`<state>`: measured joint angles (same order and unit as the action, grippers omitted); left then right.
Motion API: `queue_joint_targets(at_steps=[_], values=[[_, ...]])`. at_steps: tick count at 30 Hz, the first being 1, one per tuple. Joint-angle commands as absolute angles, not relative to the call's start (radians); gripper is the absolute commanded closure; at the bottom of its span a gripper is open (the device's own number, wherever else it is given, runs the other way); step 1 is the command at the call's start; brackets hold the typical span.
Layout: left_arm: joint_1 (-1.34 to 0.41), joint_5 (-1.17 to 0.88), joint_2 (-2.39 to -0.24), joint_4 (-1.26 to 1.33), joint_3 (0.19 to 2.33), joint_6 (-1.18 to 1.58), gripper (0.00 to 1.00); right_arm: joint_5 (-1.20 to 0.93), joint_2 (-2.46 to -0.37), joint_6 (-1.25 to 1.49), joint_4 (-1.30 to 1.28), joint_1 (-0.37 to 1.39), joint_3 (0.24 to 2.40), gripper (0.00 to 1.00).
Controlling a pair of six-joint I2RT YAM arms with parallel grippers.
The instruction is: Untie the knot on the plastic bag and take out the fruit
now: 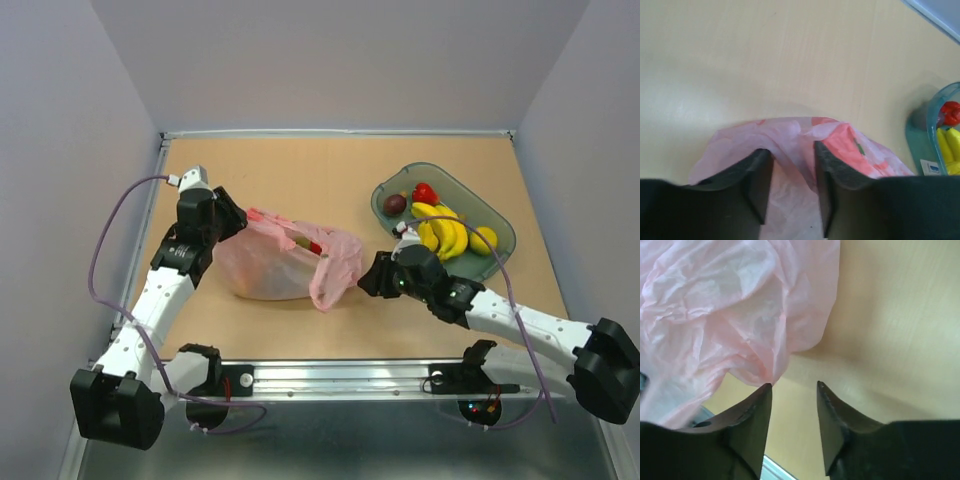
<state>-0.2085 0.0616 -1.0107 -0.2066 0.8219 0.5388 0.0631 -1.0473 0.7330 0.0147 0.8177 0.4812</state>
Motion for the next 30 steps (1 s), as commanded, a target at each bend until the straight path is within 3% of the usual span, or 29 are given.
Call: queue_joint_targets(at_steps=[1, 5, 12, 16, 25, 30], values=[[-0.189, 0.067, -0.933, -0.196, 0.925, 0.422, 0.31, 0.127, -1.014, 0.513, -0.237, 0.815, 0.724, 0.43], [-0.190, 0.049, -0.878, -0.276, 0.985, 0.359, 0.20, 0.143, -1.043, 0.384, -0.357, 0.815, 0.917, 0.24], [-0.233, -0.097, -0.847, -0.360, 1.063, 0.307, 0.18, 0.106, -1.233, 0.195, -0.408, 0.815, 1.228, 0.12], [-0.400, -0.086, -0.860, -0.357, 1.072, 0.284, 0.18, 0.065, -1.366, 0.129, -0.411, 0.816, 1.382, 0.08], [-0.618, 0.054, -0.931, -0.322, 1.032, 0.247, 0.19, -0.077, -1.595, 0.081, -0.420, 0.815, 1.497, 0.09], [-0.644, 0.037, -0.939, -0.289, 0.988, 0.270, 0.25, -0.041, -1.621, 0.077, -0.420, 0.810, 1.467, 0.30]])
